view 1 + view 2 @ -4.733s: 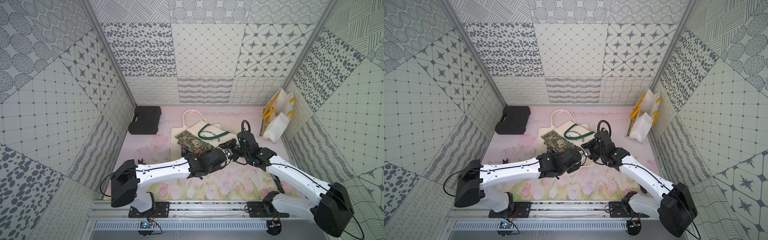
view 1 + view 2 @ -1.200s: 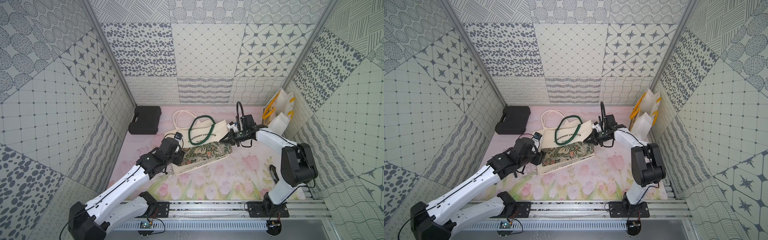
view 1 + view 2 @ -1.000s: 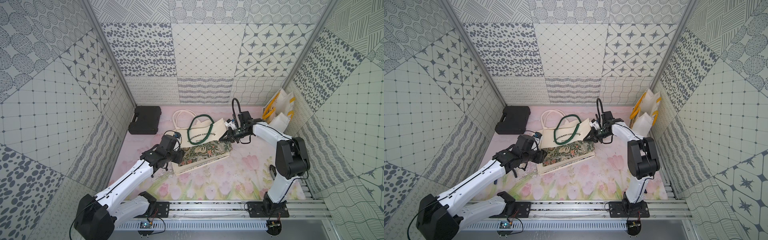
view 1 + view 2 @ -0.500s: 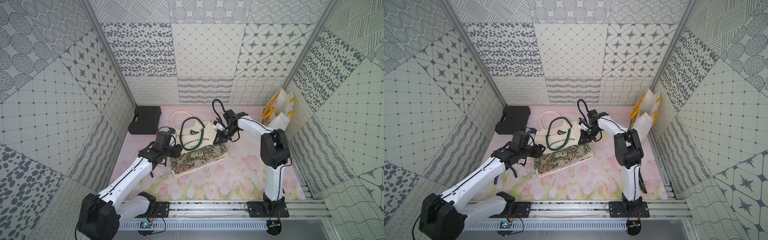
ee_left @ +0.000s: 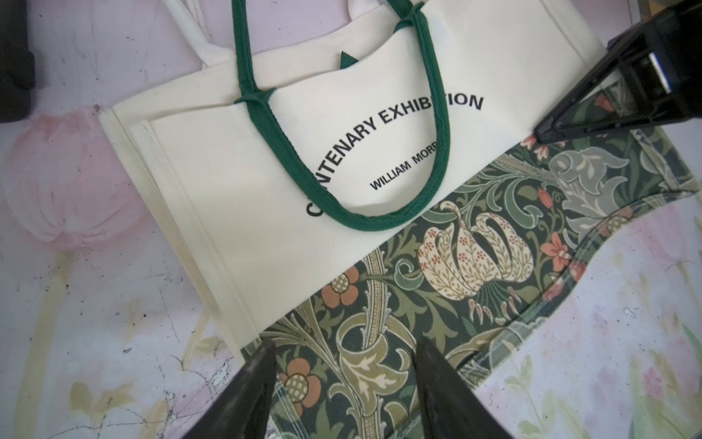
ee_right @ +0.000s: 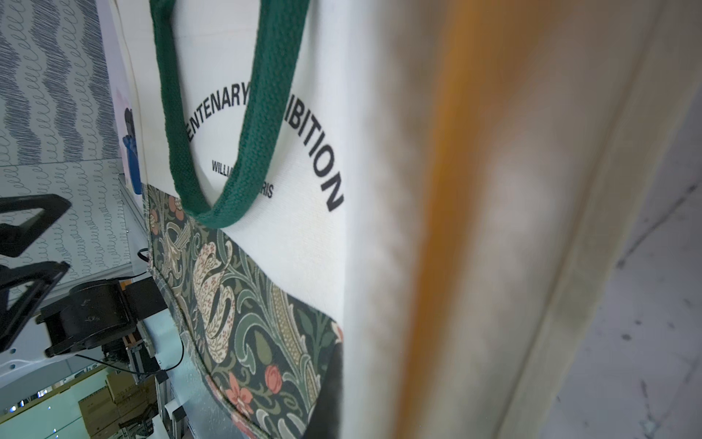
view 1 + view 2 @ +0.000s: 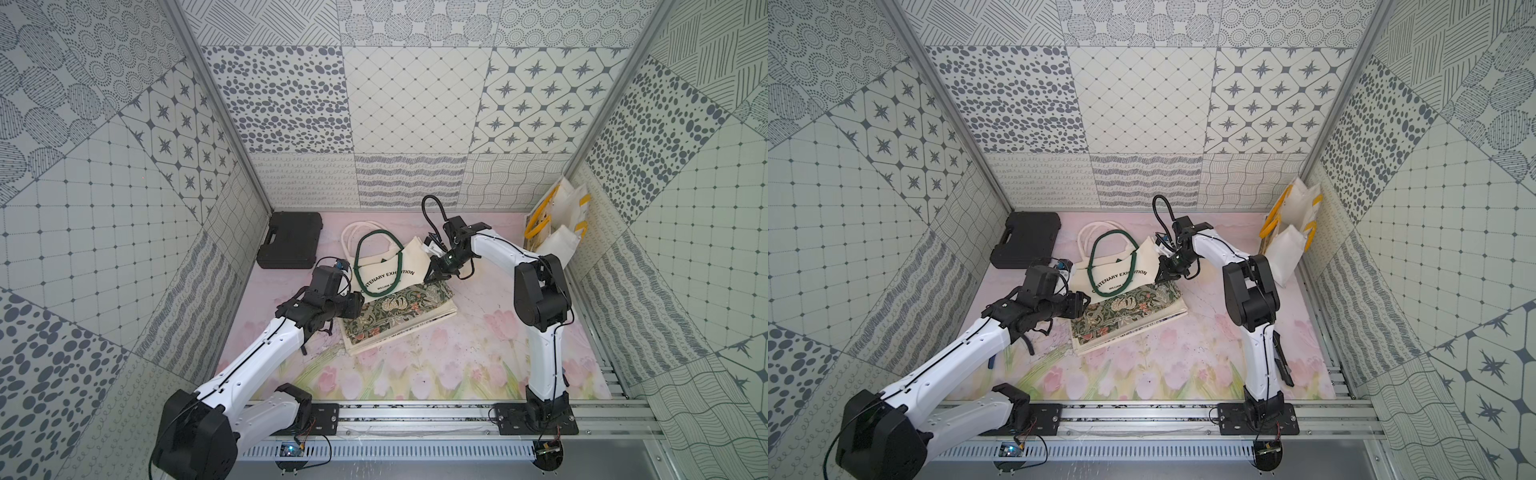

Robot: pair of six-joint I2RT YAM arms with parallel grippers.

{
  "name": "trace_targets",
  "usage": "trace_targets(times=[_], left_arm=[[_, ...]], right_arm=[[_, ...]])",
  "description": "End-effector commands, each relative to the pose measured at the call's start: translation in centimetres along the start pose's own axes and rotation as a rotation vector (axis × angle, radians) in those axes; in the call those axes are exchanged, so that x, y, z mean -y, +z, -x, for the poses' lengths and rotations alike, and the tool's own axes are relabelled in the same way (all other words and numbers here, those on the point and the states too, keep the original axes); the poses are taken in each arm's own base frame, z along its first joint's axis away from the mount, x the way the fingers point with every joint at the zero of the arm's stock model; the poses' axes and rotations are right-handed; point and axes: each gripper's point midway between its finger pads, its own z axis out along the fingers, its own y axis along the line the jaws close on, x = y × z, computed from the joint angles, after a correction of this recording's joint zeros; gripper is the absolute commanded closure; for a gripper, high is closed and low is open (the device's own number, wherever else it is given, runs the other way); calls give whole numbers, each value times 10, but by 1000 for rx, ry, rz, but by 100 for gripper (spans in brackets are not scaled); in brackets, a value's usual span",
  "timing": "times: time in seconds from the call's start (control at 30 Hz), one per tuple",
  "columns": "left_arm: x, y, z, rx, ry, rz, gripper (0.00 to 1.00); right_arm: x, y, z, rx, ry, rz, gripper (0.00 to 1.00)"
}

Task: Put away the canvas bag
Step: Place the canvas bag at the center of the board.

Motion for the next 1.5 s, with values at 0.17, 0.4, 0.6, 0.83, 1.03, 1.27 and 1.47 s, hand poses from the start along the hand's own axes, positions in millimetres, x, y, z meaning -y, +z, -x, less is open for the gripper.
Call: trace_targets(times=[0.17,0.4,0.6,0.83,1.03,1.27,1.47], left_arm=[[-4,-1,11,65,-41,14,40],[-8,7,4,47,-50,29,40],[-7,6,5,49,-48,27,41],[-9,2,10,55,-57,45,40],[-23,7,9,34,-108,108,39],[-59,26,-3,-82,-320,170,39],[-78,29,-2,-74,-455,258,37]], right_arm=[[11,26,3,-3,6,15,97],[21,33,-3,-16,17,-8,93],[28,24,-5,0,22,-108,58],[55,-19,-4,99,115,-273,46],[72,-41,-7,159,158,-365,43],[66,-31,0,186,193,-283,42],[64,-25,2,197,205,-253,40]])
